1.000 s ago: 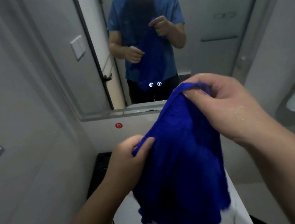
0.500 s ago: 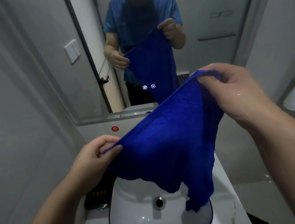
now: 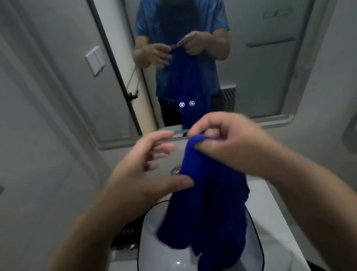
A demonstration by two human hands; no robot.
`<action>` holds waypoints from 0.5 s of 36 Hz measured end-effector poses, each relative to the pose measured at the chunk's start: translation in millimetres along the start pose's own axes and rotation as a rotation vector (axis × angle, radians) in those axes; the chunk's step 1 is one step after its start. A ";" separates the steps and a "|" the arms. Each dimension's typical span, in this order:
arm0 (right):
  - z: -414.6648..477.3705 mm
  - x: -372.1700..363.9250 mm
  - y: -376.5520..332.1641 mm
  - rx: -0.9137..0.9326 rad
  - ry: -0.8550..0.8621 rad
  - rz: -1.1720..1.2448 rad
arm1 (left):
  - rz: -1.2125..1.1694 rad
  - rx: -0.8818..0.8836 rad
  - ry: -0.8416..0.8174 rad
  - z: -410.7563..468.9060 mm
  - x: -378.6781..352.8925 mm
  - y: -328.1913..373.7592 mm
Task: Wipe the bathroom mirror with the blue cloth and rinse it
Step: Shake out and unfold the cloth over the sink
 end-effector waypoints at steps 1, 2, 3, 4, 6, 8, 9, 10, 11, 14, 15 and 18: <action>0.0 -10.6 3.5 0.020 -0.053 -0.005 | -0.085 -0.045 -0.026 2.9 -11.3 3.3; 0.2 -18.3 7.6 0.028 -0.092 0.011 | -0.155 -0.050 -0.032 5.0 -19.1 5.9; -0.2 -22.0 11.3 0.025 -0.112 0.047 | -0.184 -0.029 -0.027 6.6 -24.1 6.5; -0.8 -21.7 14.4 0.015 -0.122 0.096 | -0.176 -0.005 -0.017 6.7 -27.1 7.7; -2.7 -15.6 20.3 -0.031 -0.158 0.259 | -0.081 0.033 -0.008 5.5 -28.2 5.9; -5.9 -10.3 23.6 -0.085 -0.228 0.413 | 0.014 0.037 -0.001 2.8 -28.2 5.2; -8.8 -10.4 24.7 -0.080 -0.270 0.428 | 0.023 0.015 0.001 2.2 -29.1 5.7; -12.1 -12.3 25.3 -0.063 -0.302 0.415 | 0.021 -0.005 0.009 2.1 -30.3 6.5; -15.9 -15.6 26.2 -0.047 -0.316 0.408 | 0.026 -0.016 0.028 2.5 -31.3 6.3; -25.4 -26.1 38.5 -0.067 -0.267 0.430 | 0.051 -0.022 0.099 2.1 -33.7 8.7; -28.8 -30.0 45.5 -0.102 -0.254 0.443 | 0.060 -0.025 0.112 0.6 -34.4 9.9; -48.8 -50.7 76.7 -0.283 -0.344 0.461 | 0.071 -0.053 0.176 -6.8 -32.8 18.5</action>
Point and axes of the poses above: each hand's wrist, its own z-axis towards the middle knuckle, its own x-axis out of the back of the hand, y = z × x, the point moved 1 cm from there along z, towards the middle knuckle, and after that the axes turned 13 degrees about x, right-handed, at the moved point
